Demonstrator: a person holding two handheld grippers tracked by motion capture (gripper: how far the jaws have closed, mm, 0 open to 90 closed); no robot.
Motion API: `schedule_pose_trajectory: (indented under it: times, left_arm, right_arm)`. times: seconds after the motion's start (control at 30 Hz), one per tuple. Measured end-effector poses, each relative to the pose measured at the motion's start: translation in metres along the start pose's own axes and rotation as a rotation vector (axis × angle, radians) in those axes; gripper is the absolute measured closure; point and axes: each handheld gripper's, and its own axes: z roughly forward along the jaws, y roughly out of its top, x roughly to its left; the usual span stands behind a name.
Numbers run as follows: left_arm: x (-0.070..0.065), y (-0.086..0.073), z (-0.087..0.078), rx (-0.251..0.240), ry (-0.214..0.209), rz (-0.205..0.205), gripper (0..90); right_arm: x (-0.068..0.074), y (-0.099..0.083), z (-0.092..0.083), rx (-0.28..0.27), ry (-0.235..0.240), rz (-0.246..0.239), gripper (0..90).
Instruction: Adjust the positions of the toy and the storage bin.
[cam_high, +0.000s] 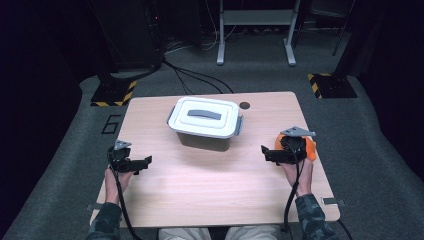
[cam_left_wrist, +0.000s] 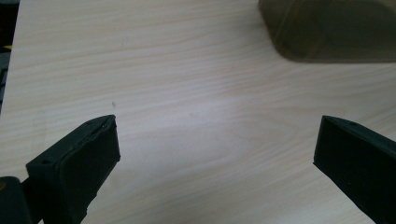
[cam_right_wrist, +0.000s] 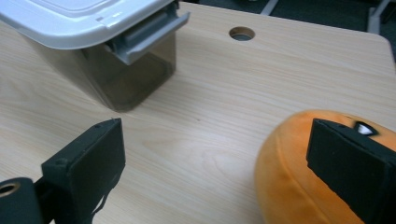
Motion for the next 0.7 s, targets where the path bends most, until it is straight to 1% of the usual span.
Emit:
schedule_pose_trajectory:
  times: [0.03, 0.07, 0.1, 0.13, 0.2, 0.23, 0.27, 0.3, 0.37, 0.4, 0.43, 0.5, 0.53, 0.63, 0.7]
  left_arm:
    - [-0.003, 0.007, 0.001, -0.011, -0.006, 0.003, 0.2]
    - [-0.004, 0.011, 0.001, -0.007, -0.013, 0.009, 0.3]
    - [-0.004, 0.011, 0.001, -0.007, -0.013, 0.009, 0.3]
    - [-0.007, 0.019, 0.002, -0.009, -0.020, 0.019, 0.4]
    - [-0.011, 0.026, 0.004, -0.017, -0.024, 0.032, 0.5]
    - [-0.011, 0.026, 0.004, -0.017, -0.024, 0.032, 0.6]
    - [-0.014, 0.032, 0.005, -0.019, -0.026, 0.044, 0.6]
    - [-0.015, 0.035, 0.006, -0.016, -0.029, 0.046, 0.9]
    - [-0.019, 0.044, 0.009, -0.017, -0.037, 0.058, 1.2]
    - [-0.020, 0.047, 0.010, -0.025, -0.041, 0.057, 1.4]
    - [-0.021, 0.050, 0.011, -0.020, -0.046, 0.058, 1.5]
    - [-0.022, 0.053, 0.012, -0.023, -0.049, 0.057, 1.7]
    - [-0.023, 0.058, 0.014, -0.026, -0.055, 0.061, 1.9]
    - [-0.024, 0.062, 0.016, -0.026, -0.057, 0.062, 2.3]
    - [-0.025, 0.069, 0.019, -0.029, -0.064, 0.063, 2.5]
  right_arm:
    - [0.002, 0.002, 0.002, 0.004, 0.004, -0.003, 3.5]
    - [0.003, 0.003, 0.003, 0.004, 0.008, -0.005, 3.6]
    - [0.003, 0.003, 0.003, 0.004, 0.008, -0.005, 3.6]
    - [0.008, 0.007, 0.007, 0.009, 0.022, -0.011, 3.4]
    - [0.011, 0.010, 0.010, 0.014, 0.031, -0.016, 3.4]
    - [0.011, 0.010, 0.010, 0.014, 0.031, -0.016, 3.4]
    - [0.013, 0.012, 0.012, 0.016, 0.037, -0.021, 3.4]
    - [0.016, 0.015, 0.015, 0.016, 0.038, -0.031, 3.5]
    - [0.021, 0.020, 0.019, 0.020, 0.050, -0.035, 3.5]
    - [0.022, 0.021, 0.020, 0.023, 0.054, -0.033, 3.5]
    - [0.023, 0.023, 0.022, 0.023, 0.056, -0.034, 3.5]
    - [0.025, 0.026, 0.025, 0.027, 0.065, -0.038, 3.5]
    - [0.027, 0.029, 0.027, 0.026, 0.066, -0.041, 3.6]
    - [0.030, 0.033, 0.030, 0.030, 0.071, -0.045, 3.7]
    - [0.032, 0.038, 0.034, 0.035, 0.077, -0.050, 3.7]
